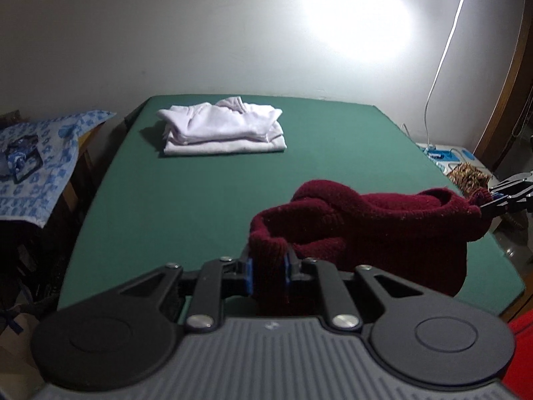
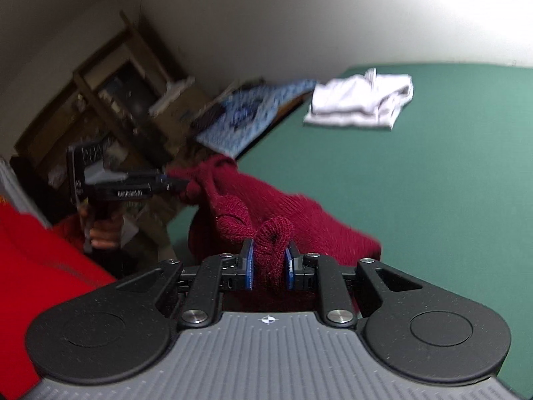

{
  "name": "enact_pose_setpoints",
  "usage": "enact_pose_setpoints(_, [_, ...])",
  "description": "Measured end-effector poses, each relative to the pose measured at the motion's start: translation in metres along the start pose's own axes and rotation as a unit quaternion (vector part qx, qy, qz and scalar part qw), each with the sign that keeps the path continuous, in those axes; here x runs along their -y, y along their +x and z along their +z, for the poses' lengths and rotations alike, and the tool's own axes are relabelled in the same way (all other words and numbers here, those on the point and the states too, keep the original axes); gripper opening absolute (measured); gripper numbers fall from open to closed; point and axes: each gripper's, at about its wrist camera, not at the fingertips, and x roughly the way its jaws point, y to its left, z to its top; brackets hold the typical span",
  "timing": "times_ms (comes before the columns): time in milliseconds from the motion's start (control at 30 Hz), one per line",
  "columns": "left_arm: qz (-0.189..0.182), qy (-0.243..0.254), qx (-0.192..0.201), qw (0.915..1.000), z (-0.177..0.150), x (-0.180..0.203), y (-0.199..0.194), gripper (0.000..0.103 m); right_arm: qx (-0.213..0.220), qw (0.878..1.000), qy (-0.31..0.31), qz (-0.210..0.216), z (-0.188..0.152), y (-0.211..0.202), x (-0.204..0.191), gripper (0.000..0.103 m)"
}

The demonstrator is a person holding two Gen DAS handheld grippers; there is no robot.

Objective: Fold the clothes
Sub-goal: 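Lift the folded sweater off the table with both grippers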

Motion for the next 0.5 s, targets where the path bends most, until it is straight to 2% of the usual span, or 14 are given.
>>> enact_pose_setpoints(167, [0.020,0.054,-0.022,0.9981,-0.026,0.018,0.004,0.013,-0.049,0.998,-0.033,-0.021,-0.025,0.020,-0.004,0.020])
enact_pose_setpoints(300, [0.031,0.074,-0.049,0.9956,-0.043,0.020,0.011,0.014,-0.054,0.997,-0.044,-0.032,-0.035,0.032,-0.001,0.021])
enact_pose_setpoints(367, [0.028,0.092,-0.060,0.9935,-0.045,0.021,0.004,0.021,-0.056,0.996,-0.057,-0.038,-0.037,0.033,-0.001,0.021])
enact_pose_setpoints(500, [0.013,0.133,-0.079,0.9879,-0.038,0.021,-0.020,0.024,-0.070,0.991,-0.101,-0.056,-0.039,0.033,-0.008,0.022])
